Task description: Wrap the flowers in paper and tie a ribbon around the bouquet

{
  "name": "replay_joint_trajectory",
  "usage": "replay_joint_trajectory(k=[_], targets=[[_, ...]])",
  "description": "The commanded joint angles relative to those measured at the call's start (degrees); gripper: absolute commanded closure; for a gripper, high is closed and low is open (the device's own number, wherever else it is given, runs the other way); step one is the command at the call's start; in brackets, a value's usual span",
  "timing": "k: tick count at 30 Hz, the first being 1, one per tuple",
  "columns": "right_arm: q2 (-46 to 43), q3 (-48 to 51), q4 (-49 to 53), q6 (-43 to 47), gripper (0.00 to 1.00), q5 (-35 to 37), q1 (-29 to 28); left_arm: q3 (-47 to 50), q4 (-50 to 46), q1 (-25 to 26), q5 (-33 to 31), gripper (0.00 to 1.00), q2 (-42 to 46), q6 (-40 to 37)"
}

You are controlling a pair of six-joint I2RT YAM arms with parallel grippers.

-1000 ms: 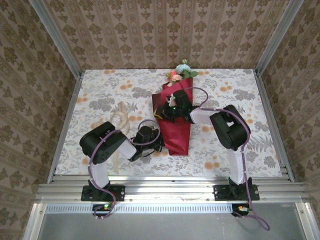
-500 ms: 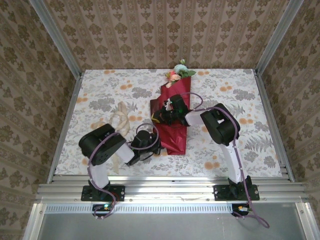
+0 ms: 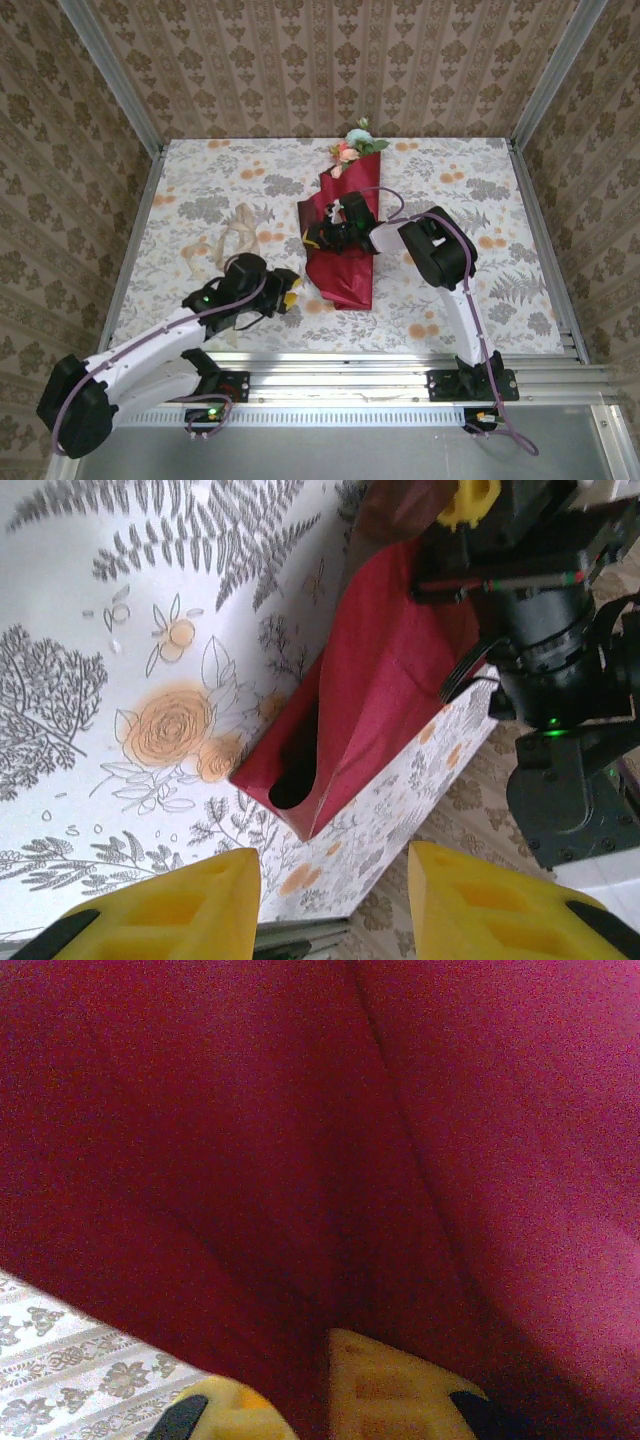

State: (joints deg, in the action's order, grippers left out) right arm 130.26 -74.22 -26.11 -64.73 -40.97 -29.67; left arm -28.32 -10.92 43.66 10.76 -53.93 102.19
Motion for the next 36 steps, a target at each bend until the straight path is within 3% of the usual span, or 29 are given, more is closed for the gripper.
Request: replay_joint_trajectory(k=[1,5,10,19,22,27,32,36], targets=[[1.8,0.1,1.9,1.8,1.0,-1.3,-0.1,-7.3,-2.0,-1.8,4.2,0.57,-8.7,-7.3],[1.9,0.1,3.0,2.6,1.0,-1.1,-0.1,-17.0,5.1,-1.0,9.8,0.66,-23.0,-12.4],[2.1,-0.5,4.8,3.4,1.0,-1.5,-0.2,-25.3,7.2,1.5,13.8,0.78,-36.5,-14.4],[2.3,-2.5,7.6,4.2,0.97,-3.0,-0.1,-22.4,3.7,2.1,11.1,0.85,-44.4,-22.1],[1.2,-4.0,11.0,5.5,0.88,-3.2,-0.2,-19.6,3.7,1.9,9.5,0.87,-45.3,-23.2],[-3.6,-8.0,21.8,10.8,0.6,-1.8,0.0,-16.3,4.5,2.0,9.6,0.88,-47.7,-23.5],[-10.5,-13.1,36.2,16.8,0.5,0.4,1.6,-12.5,6.9,1.9,9.5,0.89,-48.0,-21.4],[-17.0,-11.7,43.0,19.2,0.47,2.0,4.9,-11.9,6.5,1.8,9.3,0.9,-48.2,-21.2]])
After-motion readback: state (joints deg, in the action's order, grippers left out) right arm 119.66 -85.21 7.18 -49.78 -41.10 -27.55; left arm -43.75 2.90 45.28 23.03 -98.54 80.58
